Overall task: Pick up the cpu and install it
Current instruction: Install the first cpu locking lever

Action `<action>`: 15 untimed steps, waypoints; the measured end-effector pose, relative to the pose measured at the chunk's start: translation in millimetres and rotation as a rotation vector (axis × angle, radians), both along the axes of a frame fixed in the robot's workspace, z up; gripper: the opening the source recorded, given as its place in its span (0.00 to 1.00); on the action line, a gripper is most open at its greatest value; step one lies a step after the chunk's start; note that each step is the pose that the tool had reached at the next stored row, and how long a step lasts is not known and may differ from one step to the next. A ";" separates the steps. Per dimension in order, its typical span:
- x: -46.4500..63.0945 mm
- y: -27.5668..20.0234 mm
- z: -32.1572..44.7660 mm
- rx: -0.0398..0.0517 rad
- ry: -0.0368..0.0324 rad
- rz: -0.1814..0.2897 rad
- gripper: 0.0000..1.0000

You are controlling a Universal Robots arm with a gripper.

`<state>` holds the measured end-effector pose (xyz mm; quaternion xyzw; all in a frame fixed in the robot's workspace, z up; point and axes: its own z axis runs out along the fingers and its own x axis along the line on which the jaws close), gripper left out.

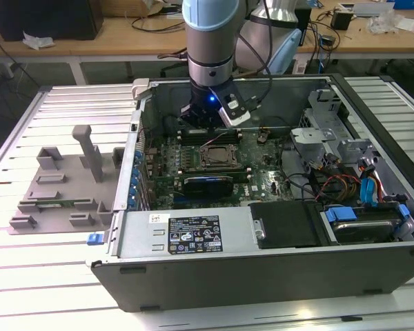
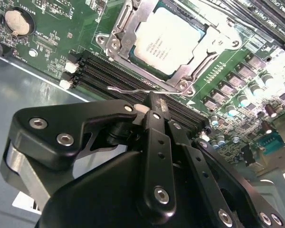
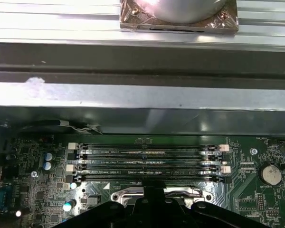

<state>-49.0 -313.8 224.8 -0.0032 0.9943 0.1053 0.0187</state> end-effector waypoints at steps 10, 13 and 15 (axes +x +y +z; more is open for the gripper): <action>4.0 0.0 -3.8 -0.0001 0.0001 0.000 0.11; 4.9 0.4 -4.9 0.0001 0.0000 0.000 0.11; 6.0 1.6 -5.8 0.0001 0.0000 0.000 0.11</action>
